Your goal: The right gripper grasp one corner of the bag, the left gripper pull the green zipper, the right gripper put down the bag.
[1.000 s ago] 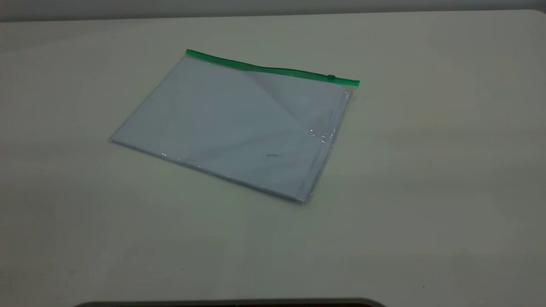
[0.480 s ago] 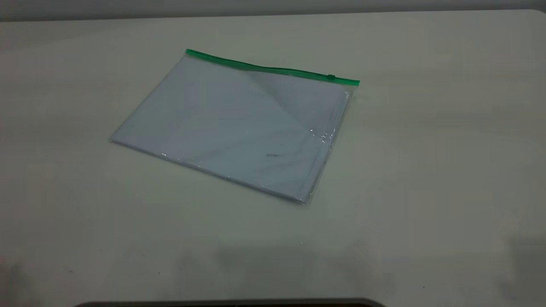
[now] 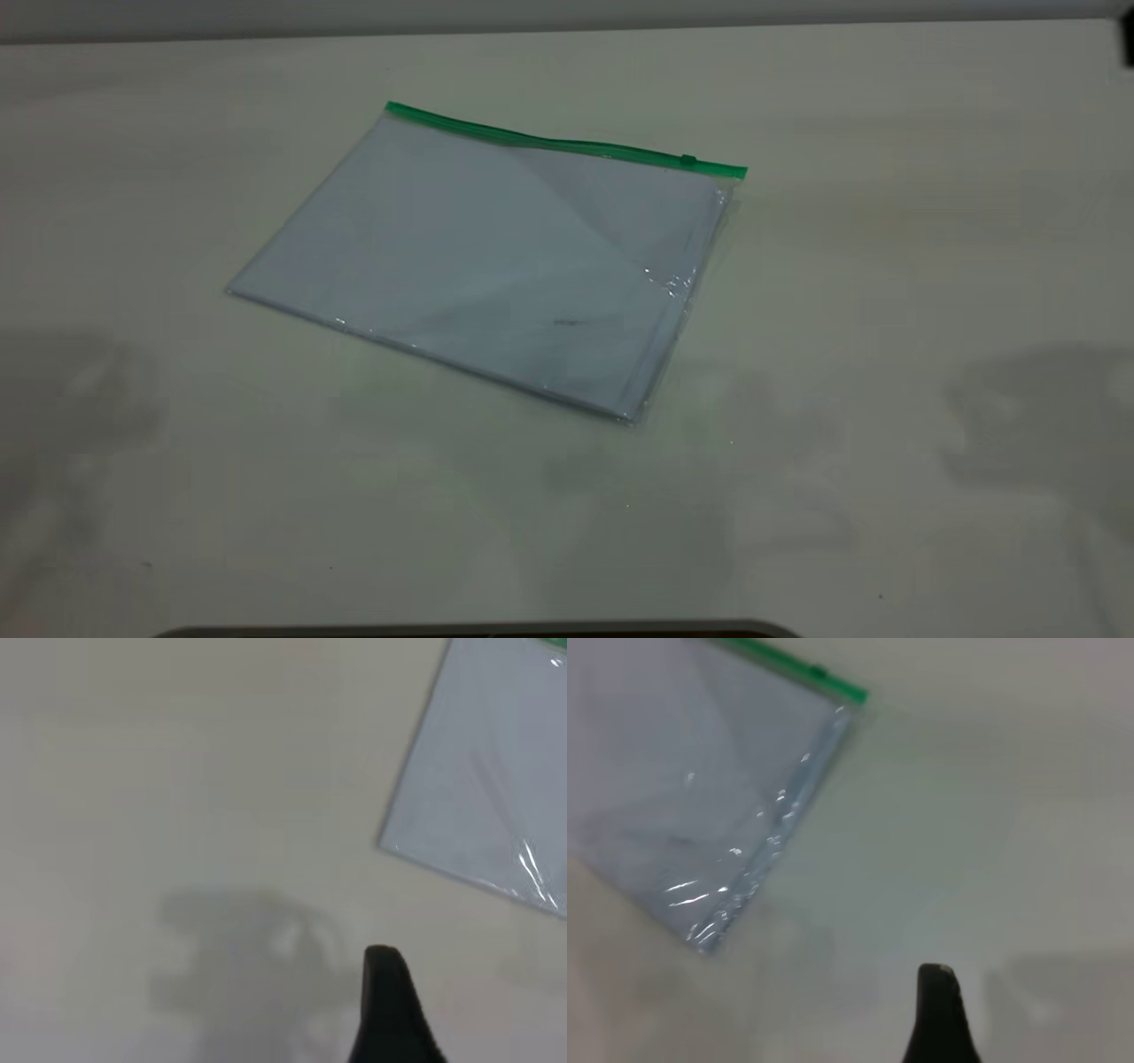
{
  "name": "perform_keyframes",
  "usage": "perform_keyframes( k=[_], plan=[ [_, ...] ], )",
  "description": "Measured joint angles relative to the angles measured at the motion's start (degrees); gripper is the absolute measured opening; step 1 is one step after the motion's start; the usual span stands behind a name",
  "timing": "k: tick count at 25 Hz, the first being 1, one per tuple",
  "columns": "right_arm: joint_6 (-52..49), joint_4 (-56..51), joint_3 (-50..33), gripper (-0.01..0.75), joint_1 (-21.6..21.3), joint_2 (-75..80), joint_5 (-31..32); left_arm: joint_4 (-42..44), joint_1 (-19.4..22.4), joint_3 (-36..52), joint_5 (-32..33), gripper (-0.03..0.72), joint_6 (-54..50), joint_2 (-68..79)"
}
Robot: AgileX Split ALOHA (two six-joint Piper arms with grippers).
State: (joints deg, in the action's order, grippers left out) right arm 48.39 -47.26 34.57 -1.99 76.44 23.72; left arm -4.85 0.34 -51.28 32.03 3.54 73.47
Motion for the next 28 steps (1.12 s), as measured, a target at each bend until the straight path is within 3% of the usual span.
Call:
perform_keyframes(
  k=[3, 6, 14, 22, 28],
  plan=[
    [10.6, -7.7, 2.3, 0.592, 1.5, 5.5, 0.0, -0.5, 0.0, -2.3, -3.5, 0.542, 1.4, 5.8],
    [19.4, -13.2, 5.5, 0.592, 5.6, 11.2, -0.2, -1.0, -1.2, -4.4, -7.0, 0.542, 2.0, 11.1],
    [25.4, -17.7, 16.0, 0.592, 15.7, 29.1, -1.1, -1.3, -9.3, -12.3, -11.8, 0.542, 9.4, 24.8],
    [27.0, -20.8, 26.2, 0.592, 16.9, 44.5, -1.1, -1.3, -13.4, -17.1, -12.4, 0.542, 10.6, 29.7],
    [28.3, -24.5, 36.3, 0.592, 16.9, 54.6, 4.2, -1.3, -14.1, -17.1, -12.8, 0.542, 11.5, 29.7]
  ],
)
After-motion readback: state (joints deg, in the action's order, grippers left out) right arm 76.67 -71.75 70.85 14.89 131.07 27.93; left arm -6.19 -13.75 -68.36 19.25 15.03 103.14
